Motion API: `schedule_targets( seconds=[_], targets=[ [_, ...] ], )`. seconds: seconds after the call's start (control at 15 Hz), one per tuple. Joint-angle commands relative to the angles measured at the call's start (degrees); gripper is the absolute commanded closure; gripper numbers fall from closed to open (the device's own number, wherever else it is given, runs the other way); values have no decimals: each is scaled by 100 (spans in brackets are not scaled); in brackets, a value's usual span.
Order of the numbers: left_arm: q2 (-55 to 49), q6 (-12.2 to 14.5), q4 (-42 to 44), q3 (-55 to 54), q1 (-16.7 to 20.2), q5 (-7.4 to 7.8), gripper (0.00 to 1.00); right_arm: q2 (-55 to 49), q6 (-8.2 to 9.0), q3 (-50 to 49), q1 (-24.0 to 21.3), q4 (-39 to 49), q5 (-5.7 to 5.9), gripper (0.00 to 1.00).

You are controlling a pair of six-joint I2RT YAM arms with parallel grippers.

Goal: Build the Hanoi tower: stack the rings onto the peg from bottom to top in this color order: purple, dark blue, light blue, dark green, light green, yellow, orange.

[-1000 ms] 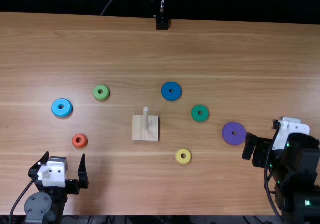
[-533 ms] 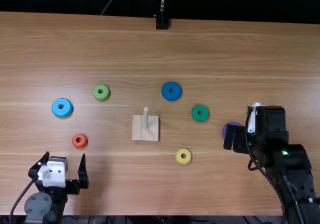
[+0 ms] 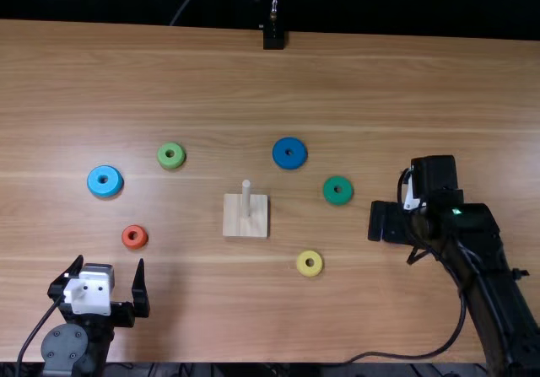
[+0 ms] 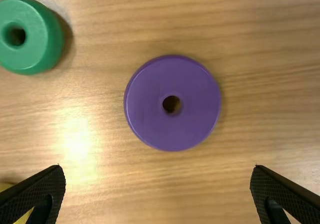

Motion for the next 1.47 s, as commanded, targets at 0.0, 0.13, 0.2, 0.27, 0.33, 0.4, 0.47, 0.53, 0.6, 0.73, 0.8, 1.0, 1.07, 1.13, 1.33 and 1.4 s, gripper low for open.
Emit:
schedule_targets(
  seconds=[0.0, 0.13, 0.2, 0.27, 0.33, 0.4, 0.47, 0.53, 0.6, 0.73, 0.8, 1.0, 1.07, 1.13, 1.33, 1.4],
  targets=[
    [-69, 13, -257, -655, -47, -29, 0, 220, 47, 237, 31, -6, 24, 0],
    [-69, 23, -257, -655, -55, -29, 0, 449, 36, 272, 14, 47, 24, 0],
    [-69, 13, -257, -655, -55, -29, 0, 572, 36, 325, 14, 58, 24, 0],
    [-69, 13, -257, -655, -55, -29, 0, 704, 36, 333, 5, 58, 24, 0],
    [-69, 13, -257, -655, -55, -29, 0, 774, 36, 333, 5, 68, 24, 0],
    [-69, 13, -257, -655, -47, -29, 0, 809, 36, 342, -4, 68, 24, 0],
    [-69, 23, -257, -655, -55, -29, 0, 888, 36, 386, -12, 79, 24, 0],
    [-69, 13, -257, -655, -47, -29, 0, 1011, 36, 412, -21, 79, 24, 0],
    [-69, 13, -257, -655, -55, -29, 0, 1064, 36, 421, -48, 79, 24, 0],
    [-69, 13, -257, -655, -55, -29, 0, 1187, 25, 412, -206, 300, 35, 0],
    [-69, 13, -257, -655, -55, -29, 0, 1266, 25, 412, -232, 480, 35, 0],
    [-69, 23, -257, -655, -55, -29, 0, 1389, 15, 412, -346, 712, 35, 0],
    [-69, 13, -257, -655, -47, -29, 0, 1398, 15, 412, -346, 712, 35, 0],
    [-69, 23, -257, -655, -55, -29, 0, 1424, 15, 404, -346, 712, 35, 0],
    [-69, 23, -257, -655, -55, -29, 0, 1644, 15, 404, -355, 701, 35, 0],
    [-69, 23, -257, -655, -47, -29, 0, 1653, 25, 404, -355, 701, 24, 0]
  ],
)
